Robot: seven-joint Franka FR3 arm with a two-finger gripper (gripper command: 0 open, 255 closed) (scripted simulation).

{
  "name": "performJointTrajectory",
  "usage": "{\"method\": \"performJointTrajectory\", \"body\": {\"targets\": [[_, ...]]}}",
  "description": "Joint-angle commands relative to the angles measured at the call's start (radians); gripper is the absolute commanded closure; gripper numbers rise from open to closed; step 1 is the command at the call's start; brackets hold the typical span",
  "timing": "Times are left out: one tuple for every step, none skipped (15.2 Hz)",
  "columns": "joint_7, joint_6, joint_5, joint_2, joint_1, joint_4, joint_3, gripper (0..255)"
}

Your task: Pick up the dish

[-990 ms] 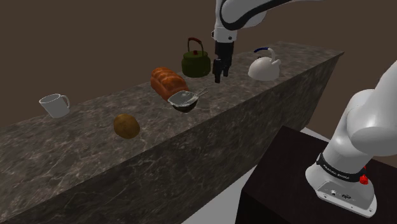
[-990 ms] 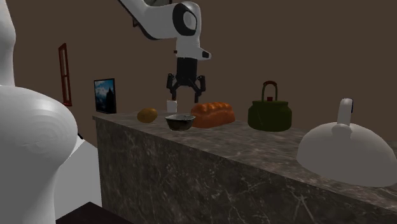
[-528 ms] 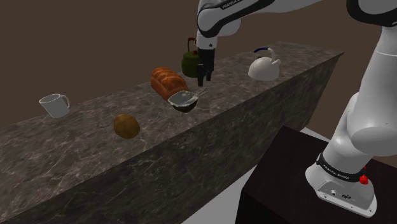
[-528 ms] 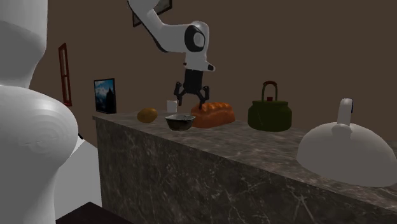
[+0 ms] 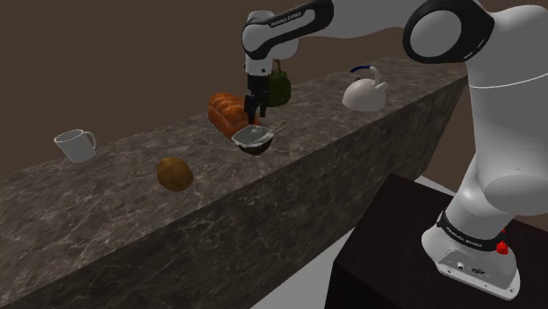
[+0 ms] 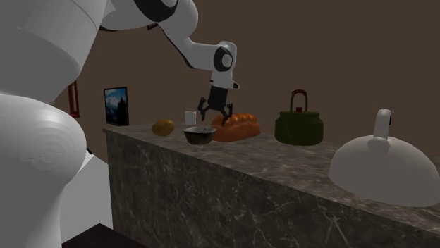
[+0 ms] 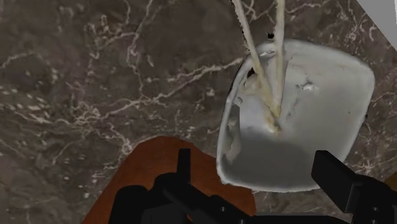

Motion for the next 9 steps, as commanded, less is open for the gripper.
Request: {"method": "performJointTrajectory", "body": {"targets": [[-0.005, 0.001, 0.006, 0.040, -0.001, 0.038, 0.005, 0], [-0.008, 0.013, 0.007, 0.042, -0.001, 0.028, 0.005, 0], [-0.011, 0.025, 0.008, 0.045, 0.000, 0.019, 0.005, 0], [-0.013, 0.036, 0.009, 0.048, 0.000, 0.010, 0.006, 0], [-0.016, 0.048, 0.010, 0.051, 0.000, 0.001, 0.006, 0], [-0.019, 0.059, 0.011, 0.054, 0.000, -0.007, 0.006, 0], [-0.023, 0.077, 0.013, 0.060, 0.001, -0.019, 0.007, 0], [-0.023, 0.077, 0.013, 0.060, 0.001, -0.020, 0.007, 0], [-0.023, 0.077, 0.013, 0.060, 0.001, -0.019, 0.007, 0]]}}
